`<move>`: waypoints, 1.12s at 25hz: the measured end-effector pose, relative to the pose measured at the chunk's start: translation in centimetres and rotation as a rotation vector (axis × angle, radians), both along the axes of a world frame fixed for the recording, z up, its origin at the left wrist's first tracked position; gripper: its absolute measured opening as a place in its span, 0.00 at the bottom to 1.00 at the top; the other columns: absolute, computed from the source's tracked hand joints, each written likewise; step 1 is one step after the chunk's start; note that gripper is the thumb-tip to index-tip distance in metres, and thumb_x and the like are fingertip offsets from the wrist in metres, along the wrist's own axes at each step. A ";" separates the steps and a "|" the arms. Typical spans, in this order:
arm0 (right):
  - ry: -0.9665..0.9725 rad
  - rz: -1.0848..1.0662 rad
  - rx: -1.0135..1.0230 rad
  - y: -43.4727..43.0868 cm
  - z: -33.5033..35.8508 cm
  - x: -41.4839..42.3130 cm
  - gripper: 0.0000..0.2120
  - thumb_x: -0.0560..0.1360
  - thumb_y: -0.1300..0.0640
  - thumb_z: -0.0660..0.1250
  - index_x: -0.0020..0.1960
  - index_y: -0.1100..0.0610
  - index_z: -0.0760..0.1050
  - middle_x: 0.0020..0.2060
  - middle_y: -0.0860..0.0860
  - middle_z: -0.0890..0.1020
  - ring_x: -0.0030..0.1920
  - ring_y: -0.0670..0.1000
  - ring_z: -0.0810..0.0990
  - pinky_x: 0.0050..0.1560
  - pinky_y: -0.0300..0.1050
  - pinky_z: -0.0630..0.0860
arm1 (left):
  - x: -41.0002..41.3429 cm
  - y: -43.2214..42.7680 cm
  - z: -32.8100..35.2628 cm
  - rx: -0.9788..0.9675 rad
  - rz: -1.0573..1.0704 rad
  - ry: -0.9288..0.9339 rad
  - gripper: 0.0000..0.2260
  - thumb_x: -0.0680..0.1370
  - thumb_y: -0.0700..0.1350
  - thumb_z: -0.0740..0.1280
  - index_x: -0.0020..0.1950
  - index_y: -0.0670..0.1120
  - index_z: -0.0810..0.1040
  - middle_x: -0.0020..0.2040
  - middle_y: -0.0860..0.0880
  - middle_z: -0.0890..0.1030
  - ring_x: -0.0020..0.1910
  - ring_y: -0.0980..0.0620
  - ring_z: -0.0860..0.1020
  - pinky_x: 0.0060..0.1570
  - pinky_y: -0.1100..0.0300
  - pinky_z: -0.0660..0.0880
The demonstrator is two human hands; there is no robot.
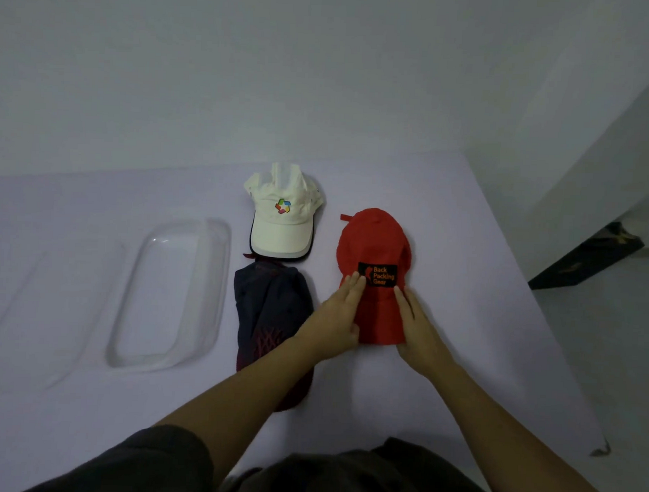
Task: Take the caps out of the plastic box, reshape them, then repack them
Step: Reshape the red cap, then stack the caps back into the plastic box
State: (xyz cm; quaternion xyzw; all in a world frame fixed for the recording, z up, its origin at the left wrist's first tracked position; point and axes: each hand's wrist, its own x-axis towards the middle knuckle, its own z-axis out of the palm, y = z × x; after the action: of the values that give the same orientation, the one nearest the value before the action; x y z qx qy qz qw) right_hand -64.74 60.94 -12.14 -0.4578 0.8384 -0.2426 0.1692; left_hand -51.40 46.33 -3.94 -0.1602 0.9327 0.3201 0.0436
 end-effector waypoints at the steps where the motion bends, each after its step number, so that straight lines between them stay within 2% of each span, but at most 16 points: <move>1: -0.040 0.038 -0.004 0.5 0.0 -0.2 0.43 0.69 0.70 0.63 0.74 0.53 0.42 0.76 0.57 0.50 0.76 0.56 0.51 0.71 0.51 0.64 | 0.5 -1.0 1.0 -0.001 0.060 0.089 0.33 0.74 0.34 0.60 0.77 0.41 0.51 0.78 0.43 0.52 0.76 0.46 0.57 0.71 0.58 0.58; 3: -0.146 0.069 0.019 1.4 0.5 -0.4 0.46 0.66 0.70 0.63 0.74 0.49 0.40 0.76 0.51 0.46 0.76 0.51 0.46 0.69 0.43 0.62 | 1.8 -3.5 2.5 -0.042 0.232 0.219 0.28 0.75 0.35 0.61 0.75 0.41 0.58 0.76 0.43 0.60 0.73 0.47 0.63 0.69 0.60 0.60; 5: -0.136 0.006 -0.022 1.5 1.6 -0.1 0.45 0.65 0.68 0.64 0.74 0.50 0.44 0.75 0.49 0.49 0.76 0.49 0.48 0.65 0.36 0.61 | 3.1 -7.0 3.0 -0.106 0.411 0.214 0.25 0.76 0.40 0.63 0.74 0.42 0.62 0.74 0.42 0.64 0.73 0.45 0.64 0.69 0.56 0.61; 6: -0.064 -0.040 -0.103 1.1 2.1 0.2 0.42 0.65 0.66 0.63 0.75 0.52 0.51 0.74 0.50 0.55 0.75 0.49 0.54 0.64 0.35 0.60 | 3.6 -8.7 2.9 -0.173 0.441 0.110 0.26 0.77 0.45 0.64 0.73 0.43 0.62 0.73 0.42 0.66 0.73 0.43 0.63 0.69 0.52 0.61; 8: 0.057 -0.079 -0.285 -0.7 3.2 1.4 0.32 0.65 0.63 0.61 0.70 0.57 0.66 0.69 0.52 0.67 0.69 0.47 0.64 0.65 0.31 0.60 | 4.5 -11.1 2.3 -0.314 0.353 -0.203 0.27 0.76 0.57 0.64 0.70 0.45 0.67 0.68 0.42 0.72 0.69 0.42 0.67 0.69 0.44 0.62; 9: 0.066 -0.060 -0.347 -2.0 3.7 2.1 0.26 0.67 0.61 0.60 0.66 0.57 0.70 0.65 0.52 0.71 0.65 0.46 0.67 0.66 0.31 0.61 | 4.8 -11.4 2.2 -0.301 0.305 -0.299 0.25 0.75 0.58 0.64 0.66 0.45 0.71 0.64 0.44 0.75 0.64 0.44 0.70 0.67 0.44 0.64; 10: 0.044 -0.022 -0.382 -3.3 4.3 2.9 0.22 0.70 0.60 0.59 0.64 0.57 0.73 0.62 0.52 0.74 0.63 0.44 0.69 0.66 0.34 0.64 | 5.0 -11.3 2.2 -0.226 0.282 -0.307 0.21 0.75 0.56 0.66 0.63 0.45 0.74 0.61 0.45 0.76 0.60 0.46 0.73 0.64 0.47 0.66; 12: -0.071 0.078 -0.367 -5.8 5.6 4.6 0.16 0.75 0.59 0.60 0.62 0.56 0.74 0.57 0.49 0.76 0.59 0.41 0.71 0.63 0.39 0.69 | 5.4 -10.6 2.3 -0.053 0.276 -0.195 0.16 0.75 0.50 0.68 0.60 0.44 0.76 0.58 0.46 0.77 0.53 0.51 0.74 0.55 0.59 0.69; 13: -0.137 0.130 -0.330 -6.7 6.2 5.4 0.16 0.76 0.57 0.62 0.63 0.55 0.72 0.57 0.47 0.75 0.59 0.40 0.71 0.62 0.36 0.69 | 5.6 -10.3 2.7 -0.021 0.252 -0.147 0.15 0.75 0.48 0.68 0.60 0.44 0.76 0.57 0.46 0.77 0.52 0.52 0.74 0.52 0.62 0.68; 15: -0.253 0.206 -0.249 -8.3 6.9 6.6 0.22 0.76 0.50 0.65 0.67 0.53 0.68 0.60 0.44 0.71 0.61 0.39 0.69 0.62 0.32 0.65 | 6.2 -9.9 3.4 -0.003 0.190 -0.088 0.14 0.76 0.47 0.67 0.60 0.44 0.77 0.54 0.49 0.76 0.50 0.53 0.74 0.49 0.66 0.67; 18: -0.335 0.248 -0.187 -9.9 7.1 7.8 0.28 0.74 0.45 0.67 0.70 0.52 0.64 0.65 0.45 0.69 0.65 0.41 0.68 0.66 0.37 0.66 | 7.3 -10.2 4.2 0.030 0.155 -0.031 0.09 0.78 0.47 0.65 0.55 0.45 0.77 0.48 0.52 0.76 0.44 0.56 0.74 0.40 0.72 0.66; 20: -0.360 0.249 -0.217 -10.2 6.9 8.3 0.28 0.73 0.46 0.68 0.69 0.51 0.64 0.66 0.45 0.68 0.65 0.41 0.68 0.66 0.34 0.65 | 7.8 -10.6 4.5 0.058 0.131 -0.019 0.07 0.79 0.47 0.63 0.53 0.46 0.74 0.44 0.52 0.76 0.38 0.59 0.73 0.36 0.71 0.66; 22: -0.383 0.221 -0.253 -10.3 7.1 8.8 0.27 0.72 0.48 0.69 0.67 0.53 0.64 0.63 0.45 0.67 0.62 0.38 0.69 0.61 0.27 0.66 | 8.4 -11.2 4.7 0.089 0.115 -0.010 0.05 0.80 0.48 0.61 0.51 0.47 0.71 0.39 0.54 0.75 0.35 0.60 0.72 0.34 0.69 0.66; 23: -0.367 0.211 -0.255 -10.3 7.2 9.0 0.25 0.73 0.49 0.69 0.66 0.53 0.65 0.61 0.45 0.68 0.60 0.39 0.70 0.58 0.27 0.66 | 8.6 -11.6 4.9 0.117 0.109 0.003 0.04 0.80 0.49 0.61 0.50 0.49 0.70 0.37 0.55 0.75 0.33 0.60 0.72 0.33 0.69 0.68; 25: -0.328 0.217 -0.226 -10.2 7.2 9.4 0.22 0.74 0.49 0.68 0.64 0.54 0.68 0.57 0.45 0.72 0.57 0.41 0.73 0.57 0.32 0.69 | 9.0 -12.1 5.0 0.203 0.093 0.027 0.03 0.79 0.50 0.62 0.48 0.51 0.70 0.35 0.52 0.76 0.32 0.58 0.72 0.33 0.69 0.70; 28: -0.379 0.197 -0.189 -10.3 7.3 9.9 0.19 0.74 0.49 0.68 0.62 0.51 0.72 0.53 0.44 0.75 0.54 0.44 0.74 0.57 0.39 0.71 | 9.4 -12.7 5.1 0.297 0.107 0.052 0.03 0.78 0.50 0.64 0.46 0.52 0.72 0.37 0.48 0.78 0.33 0.57 0.73 0.36 0.65 0.71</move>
State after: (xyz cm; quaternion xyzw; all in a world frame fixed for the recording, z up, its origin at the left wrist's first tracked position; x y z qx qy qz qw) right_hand -54.81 50.65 -4.86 -0.4976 0.7163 -0.3842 0.3028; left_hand -41.97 33.66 1.11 -0.1930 0.8662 0.4602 0.0255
